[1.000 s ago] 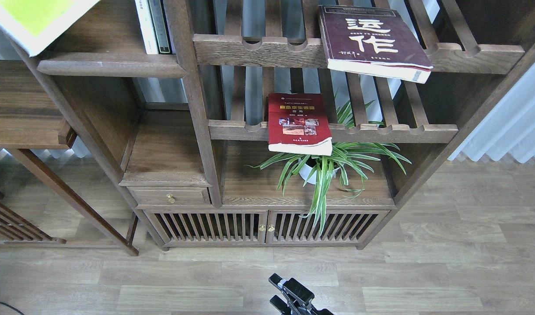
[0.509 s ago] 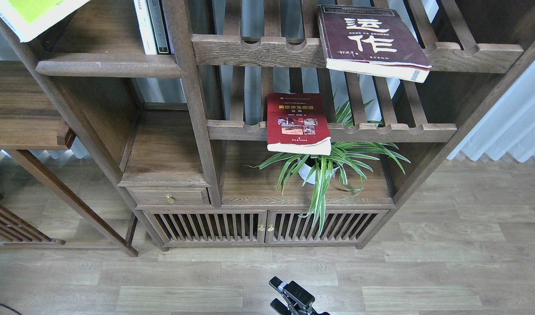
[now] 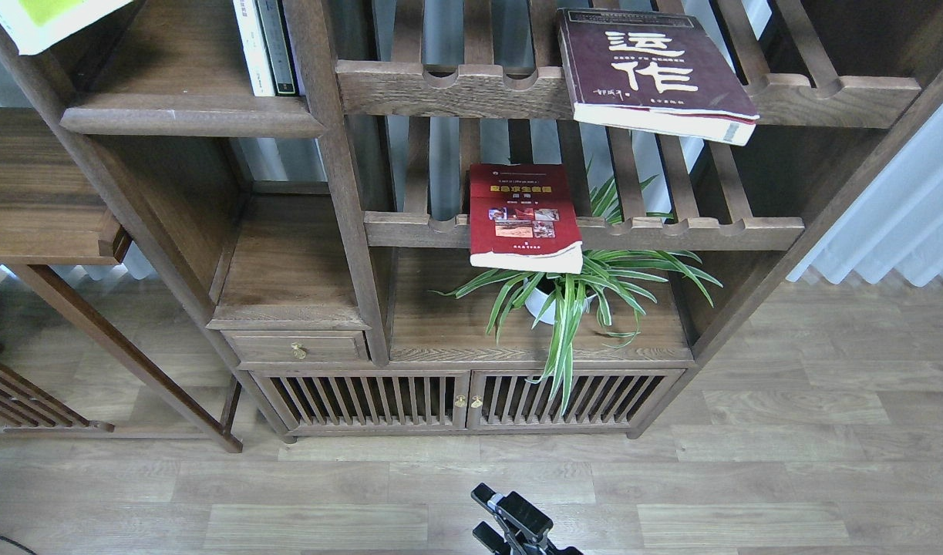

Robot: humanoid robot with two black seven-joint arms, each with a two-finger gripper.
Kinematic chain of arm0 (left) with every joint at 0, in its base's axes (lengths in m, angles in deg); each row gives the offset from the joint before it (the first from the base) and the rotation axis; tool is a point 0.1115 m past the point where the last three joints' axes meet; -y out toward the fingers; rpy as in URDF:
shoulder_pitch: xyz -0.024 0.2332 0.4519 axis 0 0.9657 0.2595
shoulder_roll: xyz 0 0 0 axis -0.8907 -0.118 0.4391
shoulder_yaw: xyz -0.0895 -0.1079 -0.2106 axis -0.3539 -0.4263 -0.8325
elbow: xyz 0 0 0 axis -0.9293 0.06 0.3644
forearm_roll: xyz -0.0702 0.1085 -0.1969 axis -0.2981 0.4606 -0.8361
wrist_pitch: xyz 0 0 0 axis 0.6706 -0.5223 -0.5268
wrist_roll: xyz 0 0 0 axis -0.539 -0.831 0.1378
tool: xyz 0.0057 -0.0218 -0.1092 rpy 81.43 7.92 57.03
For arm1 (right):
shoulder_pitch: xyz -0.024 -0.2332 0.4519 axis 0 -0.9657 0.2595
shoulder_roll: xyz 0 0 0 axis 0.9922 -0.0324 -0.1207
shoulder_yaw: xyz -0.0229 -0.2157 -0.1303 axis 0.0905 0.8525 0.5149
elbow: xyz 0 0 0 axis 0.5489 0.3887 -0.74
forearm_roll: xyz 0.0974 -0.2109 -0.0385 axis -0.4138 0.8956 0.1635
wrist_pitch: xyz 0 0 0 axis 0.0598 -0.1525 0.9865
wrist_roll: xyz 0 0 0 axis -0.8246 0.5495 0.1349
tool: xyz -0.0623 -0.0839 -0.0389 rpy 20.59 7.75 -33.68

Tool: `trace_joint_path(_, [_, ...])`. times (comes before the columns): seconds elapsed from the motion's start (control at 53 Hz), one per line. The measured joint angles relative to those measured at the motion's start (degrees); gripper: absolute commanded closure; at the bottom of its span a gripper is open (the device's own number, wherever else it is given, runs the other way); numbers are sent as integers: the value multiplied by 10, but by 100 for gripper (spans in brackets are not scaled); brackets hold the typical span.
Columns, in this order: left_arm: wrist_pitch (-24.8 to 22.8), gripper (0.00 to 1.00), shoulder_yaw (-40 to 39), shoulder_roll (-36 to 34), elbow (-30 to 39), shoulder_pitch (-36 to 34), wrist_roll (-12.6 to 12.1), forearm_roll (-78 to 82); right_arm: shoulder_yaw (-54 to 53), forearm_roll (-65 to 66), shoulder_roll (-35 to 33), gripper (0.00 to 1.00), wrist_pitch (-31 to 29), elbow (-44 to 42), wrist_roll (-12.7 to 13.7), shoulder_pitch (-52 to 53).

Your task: Organize books on shelf

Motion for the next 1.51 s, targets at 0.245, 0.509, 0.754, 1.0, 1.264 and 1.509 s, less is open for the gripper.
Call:
trace_joint_path(0.245, [0,95,35,8,-59,-64,31,42,2,1,0,10,0,10,0,1])
trace_joint_path(0.509, [0,95,58,40,-122,-88,137,79,6,0,0,2,0,14,0,6])
trace_joint_path(0.754, [8,95,132,86,-172,-100,279,83,4,-1,0,2,0,14,0,9])
trace_joint_path(1.0, [13,95,171,99,-212,-98,351,91,2,-3,0,2,0,25,0,9])
trace_joint_path(1.264, [12,95,193,98,-239,-96,397,92,2,-4,0,2,0,31,0,12])
trace_joint_path(1.509, [11,95,206,94,-240,-93,406,106,2,-9,0,2,0,28,0,29])
